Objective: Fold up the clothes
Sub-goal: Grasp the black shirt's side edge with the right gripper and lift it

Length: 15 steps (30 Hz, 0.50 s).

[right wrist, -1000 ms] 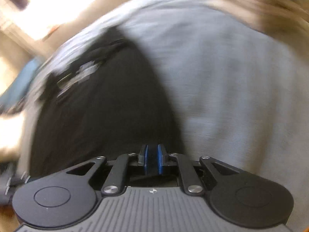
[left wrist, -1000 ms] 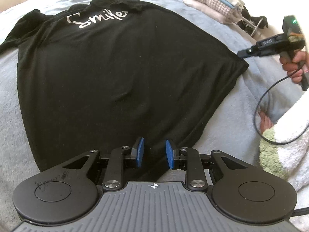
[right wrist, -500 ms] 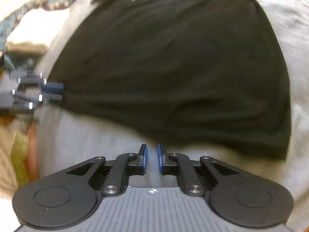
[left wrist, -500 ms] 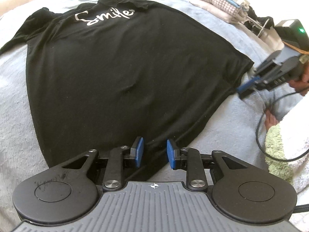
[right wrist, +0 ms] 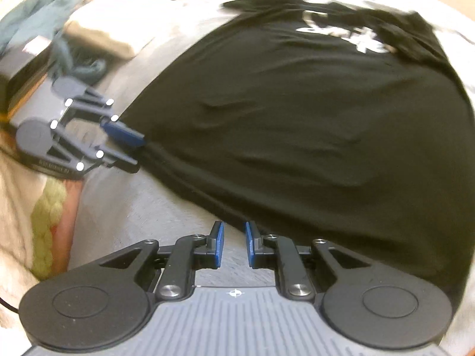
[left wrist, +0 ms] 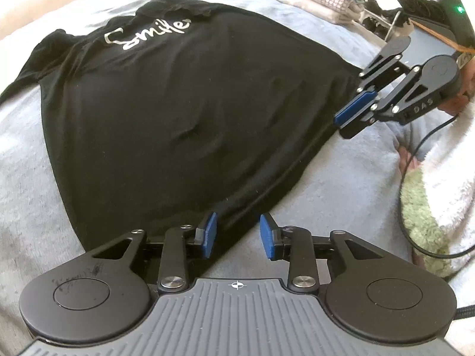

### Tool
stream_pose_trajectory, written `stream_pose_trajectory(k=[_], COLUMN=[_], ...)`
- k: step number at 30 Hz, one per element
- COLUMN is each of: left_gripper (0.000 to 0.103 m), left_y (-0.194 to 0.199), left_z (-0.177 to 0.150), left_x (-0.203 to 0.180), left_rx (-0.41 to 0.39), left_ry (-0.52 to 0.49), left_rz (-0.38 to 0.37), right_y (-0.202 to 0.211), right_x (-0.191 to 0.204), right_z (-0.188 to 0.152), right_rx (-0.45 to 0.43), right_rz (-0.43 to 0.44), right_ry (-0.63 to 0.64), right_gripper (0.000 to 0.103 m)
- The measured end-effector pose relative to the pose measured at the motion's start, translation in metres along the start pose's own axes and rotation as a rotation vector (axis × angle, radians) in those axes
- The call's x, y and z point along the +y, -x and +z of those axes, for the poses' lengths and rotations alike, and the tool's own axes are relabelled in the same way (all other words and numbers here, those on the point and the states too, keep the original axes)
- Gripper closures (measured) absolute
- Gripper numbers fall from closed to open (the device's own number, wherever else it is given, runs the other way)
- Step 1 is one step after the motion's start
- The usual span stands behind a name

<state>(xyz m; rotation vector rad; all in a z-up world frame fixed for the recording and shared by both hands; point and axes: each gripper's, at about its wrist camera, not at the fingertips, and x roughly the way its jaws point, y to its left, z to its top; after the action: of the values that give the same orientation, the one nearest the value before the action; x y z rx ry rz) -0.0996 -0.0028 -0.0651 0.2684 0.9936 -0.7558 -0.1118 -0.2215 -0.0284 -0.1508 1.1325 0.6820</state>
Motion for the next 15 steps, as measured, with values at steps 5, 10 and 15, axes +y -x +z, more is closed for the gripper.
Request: stream_pose_trajectory(k=[5,10,15], left_gripper=[0.071,0.071,0.071], left_y=[-0.002,-0.003,-0.003], left_z=[-0.002,-0.004,-0.003], left_x=[-0.004,-0.008,-0.008], left_rx=[0.001,0.003,-0.014], left_ry=[-0.016,-0.031,-0.037], left_rz=[-0.014,-0.027,-0.021], right_y=[-0.013,-0.02,-0.03], right_x=[0.022,0.042,0.056], right_z=[0.003,0.005,0.007], right_rx=[0.015,0.001,-0.017], right_rz=[-0.016,-0.047,-0.073], right_ry=[0.148,0.296,0.415], right_gripper=[0.087,0.087,0.087])
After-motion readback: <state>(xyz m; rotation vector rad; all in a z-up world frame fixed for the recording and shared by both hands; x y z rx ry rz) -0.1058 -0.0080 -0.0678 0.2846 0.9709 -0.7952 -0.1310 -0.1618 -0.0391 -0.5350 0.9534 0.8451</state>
